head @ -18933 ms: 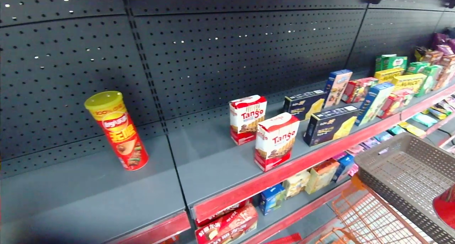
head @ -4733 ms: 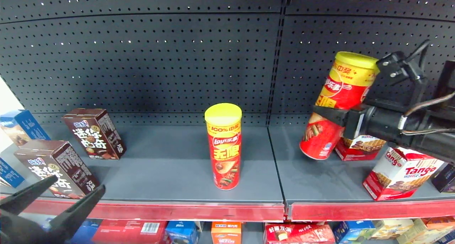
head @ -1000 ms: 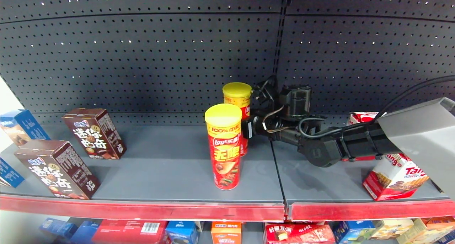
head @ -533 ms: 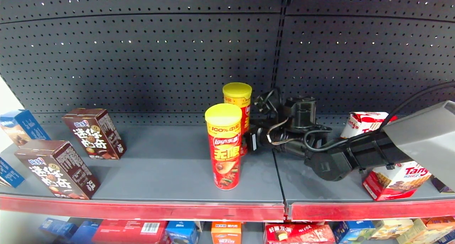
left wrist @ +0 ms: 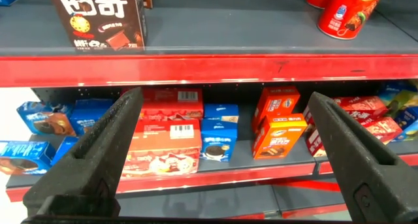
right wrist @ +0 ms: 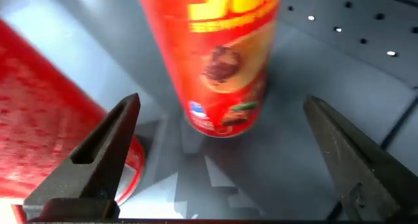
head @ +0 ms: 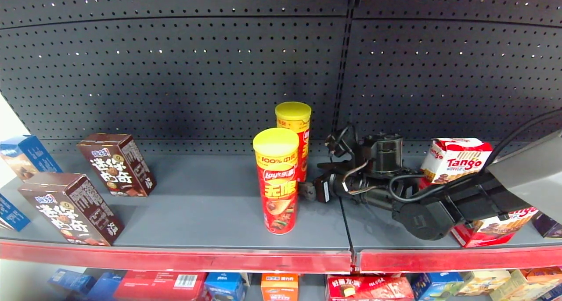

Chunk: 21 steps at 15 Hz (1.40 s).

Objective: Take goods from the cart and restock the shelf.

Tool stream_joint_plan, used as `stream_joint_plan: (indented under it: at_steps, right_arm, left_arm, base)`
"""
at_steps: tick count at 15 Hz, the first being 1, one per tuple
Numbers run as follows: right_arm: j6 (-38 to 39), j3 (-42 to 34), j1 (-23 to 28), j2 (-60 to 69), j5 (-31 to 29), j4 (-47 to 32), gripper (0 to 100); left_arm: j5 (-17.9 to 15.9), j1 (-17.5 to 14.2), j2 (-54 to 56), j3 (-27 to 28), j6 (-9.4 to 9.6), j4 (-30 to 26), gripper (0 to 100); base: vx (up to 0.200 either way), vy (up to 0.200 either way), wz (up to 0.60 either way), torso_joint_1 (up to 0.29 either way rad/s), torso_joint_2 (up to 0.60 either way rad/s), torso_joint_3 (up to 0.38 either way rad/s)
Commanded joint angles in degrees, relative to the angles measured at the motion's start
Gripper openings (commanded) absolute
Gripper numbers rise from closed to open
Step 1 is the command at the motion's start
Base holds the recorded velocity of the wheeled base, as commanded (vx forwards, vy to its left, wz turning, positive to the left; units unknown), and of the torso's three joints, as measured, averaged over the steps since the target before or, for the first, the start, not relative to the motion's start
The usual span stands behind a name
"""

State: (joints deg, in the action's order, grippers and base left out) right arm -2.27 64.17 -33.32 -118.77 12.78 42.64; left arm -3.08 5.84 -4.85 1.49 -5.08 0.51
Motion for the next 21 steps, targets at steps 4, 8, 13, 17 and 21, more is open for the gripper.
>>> stream_joint_plan:
  at_steps: [4, 8, 13, 17, 21]
  right_arm:
    - [0.0, 1.0, 2.1, -0.8, 0.0, 0.1, 100]
    - [0.0, 4.3, 2.6, -1.9, 0.0, -0.5, 100]
    - [0.0, 5.0, 2.7, -2.3, 0.1, -0.5, 100]
    - [0.0, 1.6, 2.0, 1.0, -0.3, -0.4, 100]
    - [0.0, -3.1, 3.8, 7.4, -0.6, -0.9, 100]
  left_arm:
    - [0.0, 0.0, -0.2, 0.0, -0.01, 0.0, 100]
    - [0.0, 0.0, -0.2, 0.0, -0.01, 0.0, 100]
    - [0.0, 0.0, -0.2, 0.0, -0.01, 0.0, 100]
    - [0.0, 0.0, -0.2, 0.0, -0.01, 0.0, 100]
    - [0.0, 0.0, -0.2, -0.1, -0.01, 0.0, 100]
  base:
    - [0.0, 0.0, 0.0, 0.0, 0.0, 0.0]
    - [0.0, 0.0, 0.0, 0.0, 0.0, 0.0]
    - [0.0, 0.0, 0.0, 0.0, 0.0, 0.0]
    - [0.0, 0.0, 0.0, 0.0, 0.0, 0.0]
    - [0.0, 0.0, 0.0, 0.0, 0.0, 0.0]
